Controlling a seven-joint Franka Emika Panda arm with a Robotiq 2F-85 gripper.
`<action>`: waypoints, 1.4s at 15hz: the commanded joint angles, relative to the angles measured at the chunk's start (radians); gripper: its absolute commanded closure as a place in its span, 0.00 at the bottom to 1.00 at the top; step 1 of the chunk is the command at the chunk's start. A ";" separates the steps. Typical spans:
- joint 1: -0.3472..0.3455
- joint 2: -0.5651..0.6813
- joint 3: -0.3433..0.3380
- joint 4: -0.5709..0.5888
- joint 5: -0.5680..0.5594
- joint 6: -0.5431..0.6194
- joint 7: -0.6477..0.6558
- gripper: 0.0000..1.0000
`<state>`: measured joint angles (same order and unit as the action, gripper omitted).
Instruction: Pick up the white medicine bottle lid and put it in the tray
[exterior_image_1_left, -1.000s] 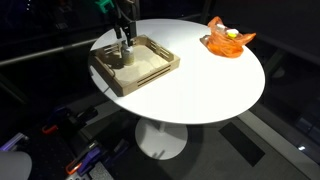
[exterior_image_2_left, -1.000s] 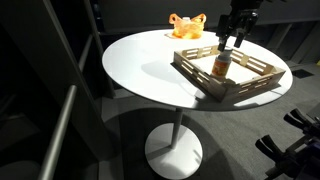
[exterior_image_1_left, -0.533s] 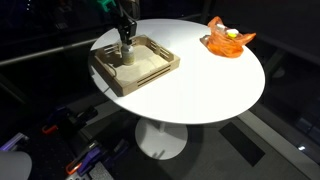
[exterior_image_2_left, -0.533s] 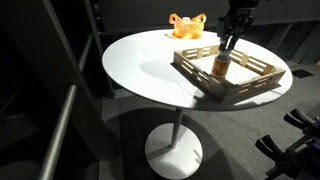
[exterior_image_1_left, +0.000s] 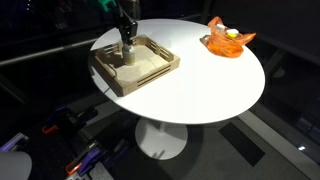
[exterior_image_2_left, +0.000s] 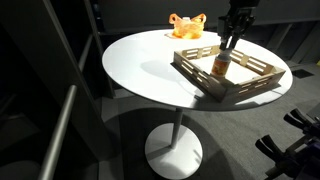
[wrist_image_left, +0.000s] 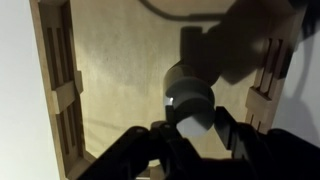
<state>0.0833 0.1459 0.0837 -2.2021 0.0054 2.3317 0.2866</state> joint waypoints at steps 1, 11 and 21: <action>0.006 -0.014 -0.007 0.021 0.037 -0.039 0.030 0.81; 0.002 -0.047 -0.021 0.031 0.103 -0.083 0.137 0.81; -0.052 -0.055 -0.109 0.036 0.020 -0.093 0.283 0.81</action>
<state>0.0445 0.0873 -0.0067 -2.1844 0.0679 2.2654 0.4991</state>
